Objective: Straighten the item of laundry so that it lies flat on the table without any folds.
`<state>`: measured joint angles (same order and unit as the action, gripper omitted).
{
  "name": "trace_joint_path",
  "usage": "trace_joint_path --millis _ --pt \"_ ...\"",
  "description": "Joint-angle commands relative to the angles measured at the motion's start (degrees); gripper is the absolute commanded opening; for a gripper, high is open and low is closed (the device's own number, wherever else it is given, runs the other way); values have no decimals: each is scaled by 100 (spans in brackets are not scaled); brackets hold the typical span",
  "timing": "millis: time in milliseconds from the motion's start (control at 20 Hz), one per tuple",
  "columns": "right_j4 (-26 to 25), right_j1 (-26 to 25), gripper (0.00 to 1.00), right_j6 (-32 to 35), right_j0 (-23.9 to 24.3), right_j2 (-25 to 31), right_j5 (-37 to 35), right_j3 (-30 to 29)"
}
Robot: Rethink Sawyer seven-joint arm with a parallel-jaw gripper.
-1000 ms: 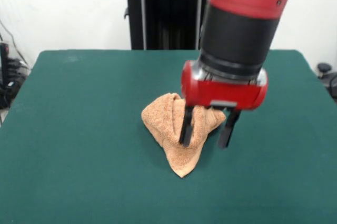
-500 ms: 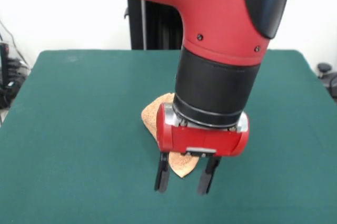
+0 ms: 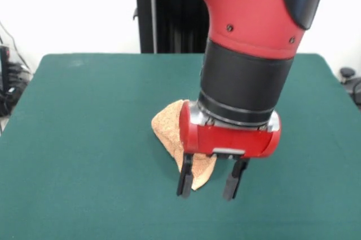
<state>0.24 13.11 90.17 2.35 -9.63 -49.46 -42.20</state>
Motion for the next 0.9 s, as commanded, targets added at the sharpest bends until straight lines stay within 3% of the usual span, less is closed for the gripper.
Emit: trace_joint_path --millis 50,400,900 --pt "87 520 100 1432 -227 127 258 -1318" --pt "117 728 100 1195 -107 244 340 -1684" --pt "98 491 100 1184 -43 398 775 -1728"
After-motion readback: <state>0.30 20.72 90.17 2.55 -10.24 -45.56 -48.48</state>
